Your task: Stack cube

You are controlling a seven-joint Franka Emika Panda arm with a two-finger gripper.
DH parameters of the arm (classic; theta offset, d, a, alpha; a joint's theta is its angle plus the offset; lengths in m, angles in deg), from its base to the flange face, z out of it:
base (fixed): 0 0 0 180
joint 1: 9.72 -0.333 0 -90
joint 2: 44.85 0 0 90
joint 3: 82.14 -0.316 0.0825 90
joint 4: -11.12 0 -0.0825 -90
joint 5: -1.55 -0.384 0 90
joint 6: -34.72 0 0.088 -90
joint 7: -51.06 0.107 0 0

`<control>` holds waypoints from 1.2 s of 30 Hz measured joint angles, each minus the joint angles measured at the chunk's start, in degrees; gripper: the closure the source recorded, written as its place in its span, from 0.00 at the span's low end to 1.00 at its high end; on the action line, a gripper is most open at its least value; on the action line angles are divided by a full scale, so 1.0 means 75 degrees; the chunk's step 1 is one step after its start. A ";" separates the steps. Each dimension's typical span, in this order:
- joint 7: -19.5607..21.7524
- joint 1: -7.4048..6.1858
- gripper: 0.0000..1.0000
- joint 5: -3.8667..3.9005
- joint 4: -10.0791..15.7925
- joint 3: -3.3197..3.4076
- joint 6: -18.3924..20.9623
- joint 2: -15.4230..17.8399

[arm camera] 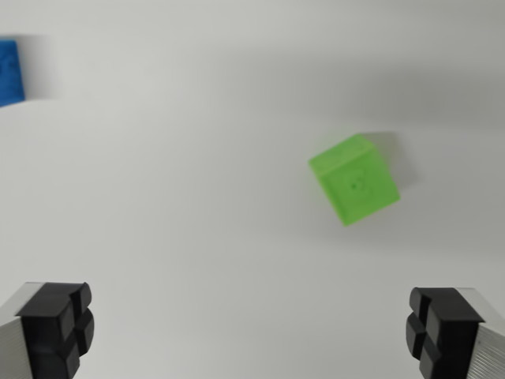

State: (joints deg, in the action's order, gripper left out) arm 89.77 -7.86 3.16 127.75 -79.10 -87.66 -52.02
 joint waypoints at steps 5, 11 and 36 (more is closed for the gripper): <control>-0.0460 0.0092 0.00 -0.0016 0.0196 0.0034 -0.0276 -0.0065; -0.0976 0.0203 0.00 -0.0035 0.0389 0.0057 -0.0579 -0.0151; -0.3938 0.0946 0.00 -0.0258 0.1132 0.0087 -0.2214 -0.0962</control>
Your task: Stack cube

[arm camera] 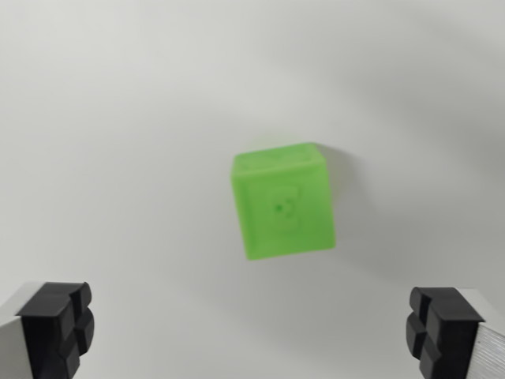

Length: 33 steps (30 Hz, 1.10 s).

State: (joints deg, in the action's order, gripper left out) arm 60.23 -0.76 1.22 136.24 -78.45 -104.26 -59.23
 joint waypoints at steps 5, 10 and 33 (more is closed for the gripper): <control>-0.0729 0.0197 0.00 -0.0068 0.0097 -0.0009 -0.0370 -0.0259; -0.1359 0.0379 0.00 -0.0129 0.0143 -0.0037 -0.0669 -0.0501; -0.1652 0.0509 0.00 -0.0269 -0.0001 -0.0149 -0.2074 -0.2068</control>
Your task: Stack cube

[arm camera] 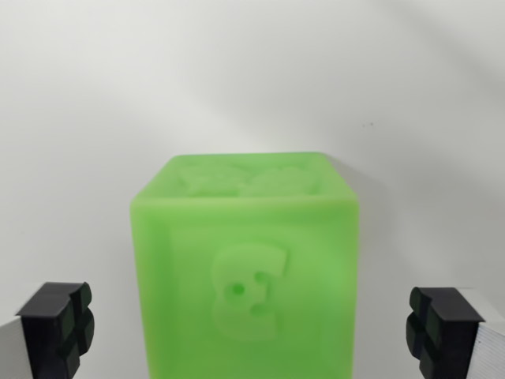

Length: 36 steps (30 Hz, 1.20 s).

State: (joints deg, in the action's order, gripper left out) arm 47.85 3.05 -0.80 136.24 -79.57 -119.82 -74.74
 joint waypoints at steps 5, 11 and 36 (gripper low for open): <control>-0.0008 0.0017 0.00 -0.0012 -0.0069 -0.0024 -0.0186 -0.0247; -0.0011 0.0042 0.00 -0.0016 -0.0136 -0.0051 -0.0352 -0.0478; -0.0012 0.0064 1.00 -0.0016 -0.0178 -0.0074 -0.0431 -0.0588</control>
